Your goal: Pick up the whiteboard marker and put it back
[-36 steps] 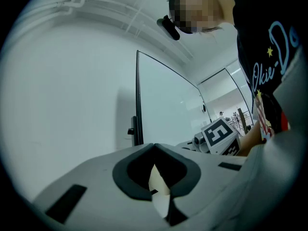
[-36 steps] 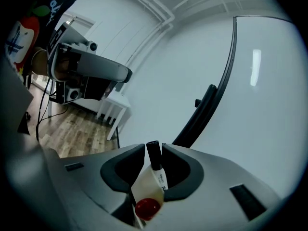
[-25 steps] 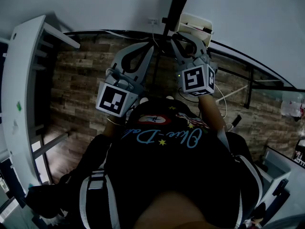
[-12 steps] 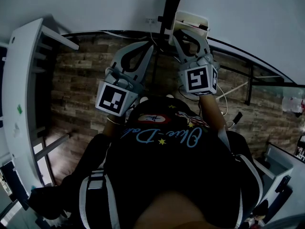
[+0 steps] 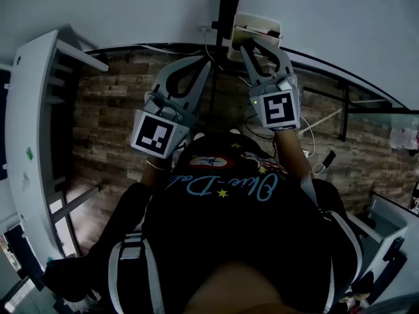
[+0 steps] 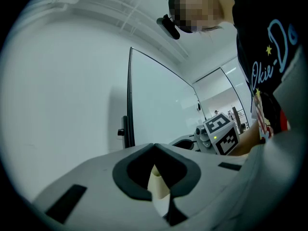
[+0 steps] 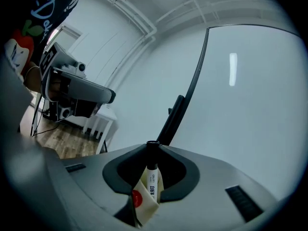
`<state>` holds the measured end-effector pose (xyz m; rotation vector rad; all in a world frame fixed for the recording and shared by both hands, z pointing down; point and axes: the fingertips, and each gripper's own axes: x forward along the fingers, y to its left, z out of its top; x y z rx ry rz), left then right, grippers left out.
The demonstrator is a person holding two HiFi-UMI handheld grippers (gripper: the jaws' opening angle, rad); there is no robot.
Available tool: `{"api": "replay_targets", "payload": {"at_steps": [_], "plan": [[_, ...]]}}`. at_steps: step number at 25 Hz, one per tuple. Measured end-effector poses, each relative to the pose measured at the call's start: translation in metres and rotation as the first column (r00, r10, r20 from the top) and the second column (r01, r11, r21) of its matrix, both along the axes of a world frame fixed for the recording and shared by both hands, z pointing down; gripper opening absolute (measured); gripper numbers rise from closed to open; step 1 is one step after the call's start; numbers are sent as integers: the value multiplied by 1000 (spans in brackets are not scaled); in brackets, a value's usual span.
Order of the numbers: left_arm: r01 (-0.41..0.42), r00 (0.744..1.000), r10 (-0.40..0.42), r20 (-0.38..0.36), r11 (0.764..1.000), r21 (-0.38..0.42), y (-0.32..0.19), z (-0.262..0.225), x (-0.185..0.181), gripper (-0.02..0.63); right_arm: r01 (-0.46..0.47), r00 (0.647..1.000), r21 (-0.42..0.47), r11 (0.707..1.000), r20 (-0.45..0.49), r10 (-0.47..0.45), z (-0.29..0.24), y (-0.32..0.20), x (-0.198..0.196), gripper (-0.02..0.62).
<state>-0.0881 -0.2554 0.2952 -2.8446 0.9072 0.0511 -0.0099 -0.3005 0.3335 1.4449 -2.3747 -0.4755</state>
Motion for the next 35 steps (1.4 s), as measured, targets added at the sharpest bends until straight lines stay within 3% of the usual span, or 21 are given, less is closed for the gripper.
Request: {"api": "replay_targets", "payload": {"at_steps": [10,22,35], "plan": [[-8,1000,8,8,1000,1,4,1,5,15,-5,991,0,1000,134,5,-12,4,15,67],[-25,1000,25,2,1000,10,9,-3,14,15,-38,975,43,998,218,28,-36,16,30,67],[-48,999,48,-3,999,12,13,-4,23,15,-14,962,141,990,271,-25,-71,35,37,67]]}}
